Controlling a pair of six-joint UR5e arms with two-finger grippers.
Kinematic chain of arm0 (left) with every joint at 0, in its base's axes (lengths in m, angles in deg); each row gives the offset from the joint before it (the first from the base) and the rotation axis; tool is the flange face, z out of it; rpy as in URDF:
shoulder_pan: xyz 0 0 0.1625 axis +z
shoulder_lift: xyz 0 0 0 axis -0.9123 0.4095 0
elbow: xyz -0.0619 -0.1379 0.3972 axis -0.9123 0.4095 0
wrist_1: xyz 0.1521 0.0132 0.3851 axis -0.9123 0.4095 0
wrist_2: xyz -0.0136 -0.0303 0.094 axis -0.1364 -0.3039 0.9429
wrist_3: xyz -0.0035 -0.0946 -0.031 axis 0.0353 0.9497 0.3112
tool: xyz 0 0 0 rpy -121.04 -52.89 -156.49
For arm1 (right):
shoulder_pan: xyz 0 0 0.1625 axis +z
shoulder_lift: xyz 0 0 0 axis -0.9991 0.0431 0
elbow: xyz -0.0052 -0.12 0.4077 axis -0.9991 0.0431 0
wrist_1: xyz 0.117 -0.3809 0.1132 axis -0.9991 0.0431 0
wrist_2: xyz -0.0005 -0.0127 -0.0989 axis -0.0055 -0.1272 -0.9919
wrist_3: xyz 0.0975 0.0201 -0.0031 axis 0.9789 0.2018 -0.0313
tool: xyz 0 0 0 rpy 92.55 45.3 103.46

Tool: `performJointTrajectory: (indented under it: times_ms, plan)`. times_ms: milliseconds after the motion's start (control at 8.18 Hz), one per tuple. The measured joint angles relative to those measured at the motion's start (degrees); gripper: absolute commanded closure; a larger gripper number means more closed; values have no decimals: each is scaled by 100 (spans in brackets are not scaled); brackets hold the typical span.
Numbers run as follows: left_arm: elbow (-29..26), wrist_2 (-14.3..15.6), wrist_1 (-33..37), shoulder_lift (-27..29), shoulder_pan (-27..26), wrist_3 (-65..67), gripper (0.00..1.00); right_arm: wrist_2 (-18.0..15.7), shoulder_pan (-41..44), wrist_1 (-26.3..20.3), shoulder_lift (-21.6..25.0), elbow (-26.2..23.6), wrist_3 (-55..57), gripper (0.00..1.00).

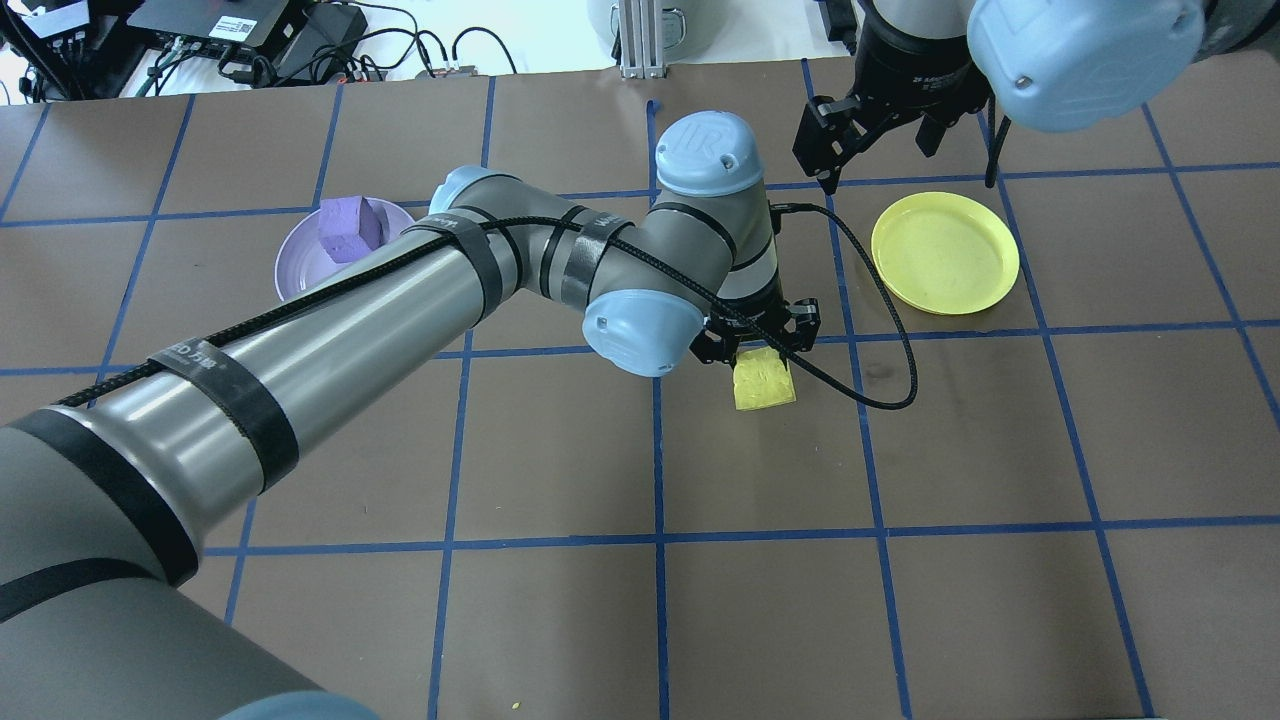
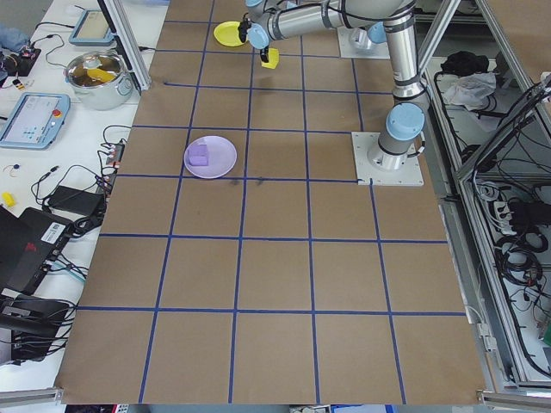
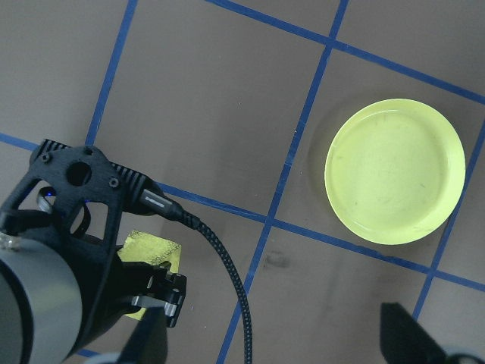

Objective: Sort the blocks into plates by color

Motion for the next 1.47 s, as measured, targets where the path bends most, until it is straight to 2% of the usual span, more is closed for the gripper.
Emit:
performJointTrajectory:
  times_ms: [244,367,489,611,733,1100,1467]
  plan:
    - [-98,21,-57,182,-121,182,100,-21,0,-1,8,0,0,0]
    - [-110,31,-75,274,-150,221,96,-26,0,-1,7,0,0,0]
    - [-124,52,-91,367,-163,239,44,-28,0,-2,5,0,0,0]
    - [-137,86,-130,430,-172,265,11,-32,0,-2,5,0,0,0]
    - [-138,108,-170,465,-176,354,0,-54,0,-2,6,0,-1,0]
    - [-115,113,-695,488,-185,1257,0,-69,-3,-5,17,0,-8,0]
    - [-90,118,-837,386,-192,1162,0,-28,-7,2,8,0,-12,0]
